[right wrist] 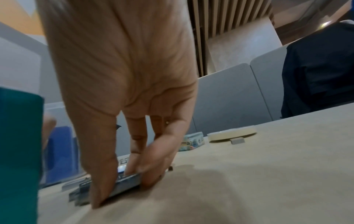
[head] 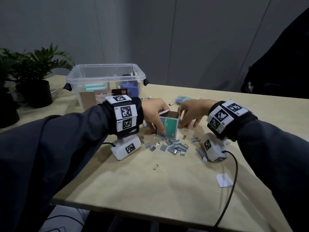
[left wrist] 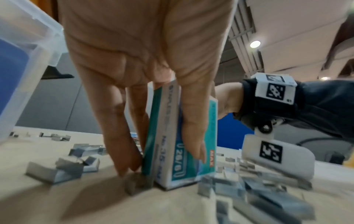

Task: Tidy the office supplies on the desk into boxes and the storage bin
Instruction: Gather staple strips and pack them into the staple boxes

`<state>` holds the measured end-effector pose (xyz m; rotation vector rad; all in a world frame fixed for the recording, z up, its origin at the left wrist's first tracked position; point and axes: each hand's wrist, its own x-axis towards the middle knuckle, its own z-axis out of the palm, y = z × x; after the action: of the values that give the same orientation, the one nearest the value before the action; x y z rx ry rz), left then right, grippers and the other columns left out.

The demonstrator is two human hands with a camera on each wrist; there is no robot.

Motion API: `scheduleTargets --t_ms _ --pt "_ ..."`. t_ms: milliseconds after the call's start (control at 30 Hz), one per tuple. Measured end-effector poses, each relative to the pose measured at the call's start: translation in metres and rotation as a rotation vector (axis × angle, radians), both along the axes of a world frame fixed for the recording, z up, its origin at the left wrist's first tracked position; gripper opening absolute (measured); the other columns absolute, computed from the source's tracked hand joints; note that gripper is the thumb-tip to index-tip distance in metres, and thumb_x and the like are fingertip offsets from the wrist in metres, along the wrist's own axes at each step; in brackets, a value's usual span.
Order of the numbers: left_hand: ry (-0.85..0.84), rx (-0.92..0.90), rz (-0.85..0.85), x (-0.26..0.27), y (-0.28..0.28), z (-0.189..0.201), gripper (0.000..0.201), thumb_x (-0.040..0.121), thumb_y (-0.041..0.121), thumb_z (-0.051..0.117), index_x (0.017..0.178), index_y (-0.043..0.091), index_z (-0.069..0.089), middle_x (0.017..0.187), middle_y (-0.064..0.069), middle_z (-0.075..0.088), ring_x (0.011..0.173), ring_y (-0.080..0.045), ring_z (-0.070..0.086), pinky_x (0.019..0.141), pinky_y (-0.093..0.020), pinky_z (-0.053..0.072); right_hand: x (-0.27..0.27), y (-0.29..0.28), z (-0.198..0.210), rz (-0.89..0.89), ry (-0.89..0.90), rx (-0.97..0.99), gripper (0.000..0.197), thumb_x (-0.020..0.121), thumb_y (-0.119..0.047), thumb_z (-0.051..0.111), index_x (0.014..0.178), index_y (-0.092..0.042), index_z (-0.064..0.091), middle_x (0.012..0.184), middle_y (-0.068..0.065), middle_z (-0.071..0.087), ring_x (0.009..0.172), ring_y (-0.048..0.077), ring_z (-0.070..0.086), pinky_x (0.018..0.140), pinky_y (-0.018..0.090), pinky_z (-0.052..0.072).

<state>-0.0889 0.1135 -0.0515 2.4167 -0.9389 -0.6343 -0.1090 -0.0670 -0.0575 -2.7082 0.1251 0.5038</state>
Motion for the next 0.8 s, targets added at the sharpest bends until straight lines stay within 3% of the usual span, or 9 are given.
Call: scheduleTargets --t_ms 200,333,400,500,567,700,800 --pt "0.12 -0.154 0.061 0.013 0.025 0.013 0.039 0.071 0.011 0.082 0.104 0.003 0.064 0.1 -0.013 0.074 0.092 -0.029 0.072 0.083 -0.041 0.059 -0.005 -0.004 -0.001 0.088 -0.082 -0.004 0.03 0.079 -0.017 0.082 0.105 -0.013 0.068 0.097 0.006 0.072 0.069 0.008 0.068 0.053 0.02 0.054" --pt "0.126 -0.174 0.076 0.021 0.048 0.023 0.035 0.072 0.008 0.08 0.101 0.004 0.062 0.097 -0.012 0.074 0.086 -0.024 0.073 0.069 -0.027 0.06 -0.003 0.002 -0.002 0.154 -0.115 -0.019 0.024 0.078 -0.014 0.081 0.099 -0.009 0.07 0.095 0.007 0.071 0.068 0.014 0.068 0.053 0.021 0.055" --pt "0.098 -0.17 0.086 0.024 0.061 0.025 0.039 0.071 0.01 0.081 0.104 0.004 0.063 0.098 -0.01 0.074 0.086 -0.024 0.073 0.066 -0.026 0.059 -0.001 0.006 -0.003 0.176 -0.124 -0.063 0.015 0.08 -0.011 0.079 0.091 -0.007 0.07 0.091 0.008 0.072 0.067 0.017 0.07 0.055 0.022 0.056" --pt "0.115 -0.216 0.112 0.025 0.076 0.024 0.042 0.067 0.016 0.081 0.104 0.007 0.063 0.098 -0.008 0.075 0.087 -0.025 0.073 0.072 -0.031 0.061 0.003 0.013 -0.004 0.192 -0.113 -0.152 0.011 0.08 -0.013 0.079 0.082 -0.006 0.07 0.08 0.007 0.073 0.061 0.015 0.07 0.053 0.02 0.054" --pt "0.145 -0.28 0.132 0.023 0.083 0.02 0.036 0.071 0.012 0.079 0.104 0.01 0.063 0.097 -0.007 0.075 0.082 -0.022 0.073 0.068 -0.028 0.06 0.004 0.017 -0.003 0.205 -0.1 -0.214 0.018 0.077 -0.019 0.082 0.085 -0.007 0.071 0.077 0.005 0.073 0.06 0.014 0.069 0.05 0.019 0.051" --pt "0.118 -0.353 0.16 0.019 0.09 0.011 0.035 0.074 0.014 0.079 0.105 0.017 0.063 0.098 -0.003 0.075 0.091 -0.024 0.072 0.079 -0.039 0.058 0.007 0.018 0.001 0.223 -0.132 -0.322 0.023 0.075 -0.03 0.082 0.088 -0.013 0.074 0.082 0.003 0.074 0.06 0.013 0.062 0.047 0.019 0.046" --pt "0.082 -0.391 0.144 0.017 0.089 0.009 0.035 0.076 0.011 0.079 0.106 0.012 0.062 0.099 -0.004 0.074 0.09 -0.022 0.072 0.079 -0.044 0.059 0.009 0.015 0.003 0.219 -0.14 -0.343 0.025 0.073 -0.032 0.084 0.089 -0.014 0.075 0.083 0.001 0.073 0.06 0.009 0.061 0.046 0.016 0.044"
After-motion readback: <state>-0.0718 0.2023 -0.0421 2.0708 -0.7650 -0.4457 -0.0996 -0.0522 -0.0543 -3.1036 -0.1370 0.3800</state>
